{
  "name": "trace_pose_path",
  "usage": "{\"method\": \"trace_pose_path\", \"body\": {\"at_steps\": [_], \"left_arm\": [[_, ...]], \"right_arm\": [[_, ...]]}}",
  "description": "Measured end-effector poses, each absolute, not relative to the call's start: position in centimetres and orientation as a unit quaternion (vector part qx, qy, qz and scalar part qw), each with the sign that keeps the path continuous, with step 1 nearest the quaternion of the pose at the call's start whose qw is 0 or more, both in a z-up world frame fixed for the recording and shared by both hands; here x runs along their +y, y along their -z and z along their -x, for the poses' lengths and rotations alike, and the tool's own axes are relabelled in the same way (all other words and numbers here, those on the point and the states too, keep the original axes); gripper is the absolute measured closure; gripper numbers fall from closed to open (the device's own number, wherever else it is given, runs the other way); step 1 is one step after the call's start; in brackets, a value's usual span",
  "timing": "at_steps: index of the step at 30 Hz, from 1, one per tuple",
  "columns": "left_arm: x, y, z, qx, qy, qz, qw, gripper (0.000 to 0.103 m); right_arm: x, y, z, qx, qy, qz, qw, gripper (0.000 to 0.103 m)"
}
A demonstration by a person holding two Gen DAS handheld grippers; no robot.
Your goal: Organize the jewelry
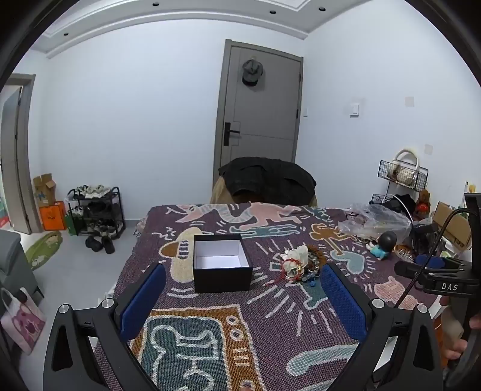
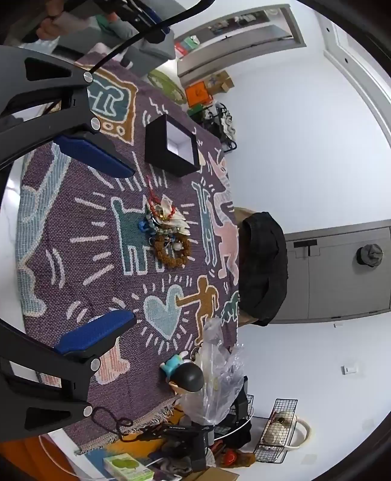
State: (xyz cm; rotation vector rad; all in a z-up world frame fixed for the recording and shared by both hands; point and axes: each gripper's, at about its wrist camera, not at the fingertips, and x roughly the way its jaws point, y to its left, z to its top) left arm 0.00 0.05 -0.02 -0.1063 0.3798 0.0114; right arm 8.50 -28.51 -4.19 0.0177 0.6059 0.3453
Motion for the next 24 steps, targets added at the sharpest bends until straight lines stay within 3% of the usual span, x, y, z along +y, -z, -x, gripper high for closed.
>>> {"method": "trace_pose_path", "body": {"at_steps": [24], "left_arm": [[-0.9,-0.1,0.2,0.191,-0.008,0.039,0.981,0.000]], "right_arm": [[-28.8,3.5,-8.3,0.284,-0.166,-0.011,0.944,0.014]]}}
